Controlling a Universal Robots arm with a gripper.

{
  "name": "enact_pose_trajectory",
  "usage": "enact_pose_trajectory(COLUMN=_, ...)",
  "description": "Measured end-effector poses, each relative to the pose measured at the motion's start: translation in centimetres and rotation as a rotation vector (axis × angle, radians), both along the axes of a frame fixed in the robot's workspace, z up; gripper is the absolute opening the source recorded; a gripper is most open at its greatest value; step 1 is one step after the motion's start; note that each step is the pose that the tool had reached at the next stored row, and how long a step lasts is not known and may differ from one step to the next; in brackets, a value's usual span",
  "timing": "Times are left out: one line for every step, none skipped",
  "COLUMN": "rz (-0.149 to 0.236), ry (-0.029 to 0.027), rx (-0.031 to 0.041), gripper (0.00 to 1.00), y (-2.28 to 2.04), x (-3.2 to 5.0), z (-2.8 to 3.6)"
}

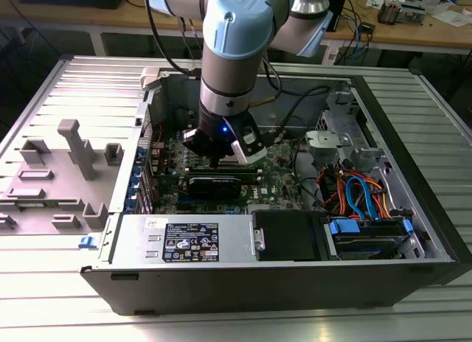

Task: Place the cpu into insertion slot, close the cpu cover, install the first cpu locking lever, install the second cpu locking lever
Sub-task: 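Install the second cpu locking lever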

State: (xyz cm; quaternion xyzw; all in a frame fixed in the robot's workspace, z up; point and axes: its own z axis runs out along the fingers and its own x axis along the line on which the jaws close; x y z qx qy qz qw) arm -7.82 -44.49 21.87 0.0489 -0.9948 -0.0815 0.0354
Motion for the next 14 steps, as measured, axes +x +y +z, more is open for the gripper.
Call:
enact_pose_trajectory(rz=0.000, ry=0.0000, rx=0.0000, gripper=0.11, y=0.00, x=-0.01, z=0.00)
enact_pose_trajectory(rz=0.000, ry=0.0000, rx=0.0000, gripper=0.11, y=0.00, x=0.00, z=0.00)
enact_pose_trajectory(rz=0.000, ry=0.0000, rx=0.0000, gripper=0.11, y=0.00, x=0.02, z=0.00)
enact_pose_trajectory(rz=0.000, ry=0.0001, rx=-0.0001, gripper=0.11, y=-0.01, x=0.09, z=0.00)
enact_pose_trajectory(rz=0.000, ry=0.0001, rx=-0.0001, gripper=0.11, y=-0.01, x=0.10, z=0.01)
enact_pose_trajectory(rz=0.000, ry=0.0001, rx=0.0000, gripper=0.11, y=-0.03, x=0.11, z=0.01)
enact_pose_trajectory(rz=0.000, ry=0.0001, rx=0.0000, gripper=0.11, y=-0.06, x=0.10, z=0.01)
enact_pose_trajectory(rz=0.000, ry=0.0001, rx=0.0000, gripper=0.11, y=-0.08, x=0.11, z=0.01)
enact_pose_trajectory(rz=0.000, ry=0.0001, rx=0.0011, gripper=0.11, y=-0.20, x=0.12, z=0.00)
enact_pose_trajectory(rz=0.000, ry=0.0000, rx=0.0042, gripper=0.11, y=-0.39, x=0.11, z=0.00)
enact_pose_trajectory(rz=0.000, ry=0.0000, rx=0.0065, gripper=0.11, y=-0.56, x=0.11, z=0.00)
enact_pose_trajectory(rz=0.000, ry=0.0001, rx=0.0081, gripper=0.11, y=-0.65, x=0.11, z=0.00)
enact_pose_trajectory(rz=0.000, ry=0.0001, rx=0.0093, gripper=0.11, y=-0.71, x=0.11, z=0.00)
enact_pose_trajectory(rz=0.000, ry=0.0001, rx=0.0101, gripper=0.11, y=-0.71, x=0.10, z=0.01)
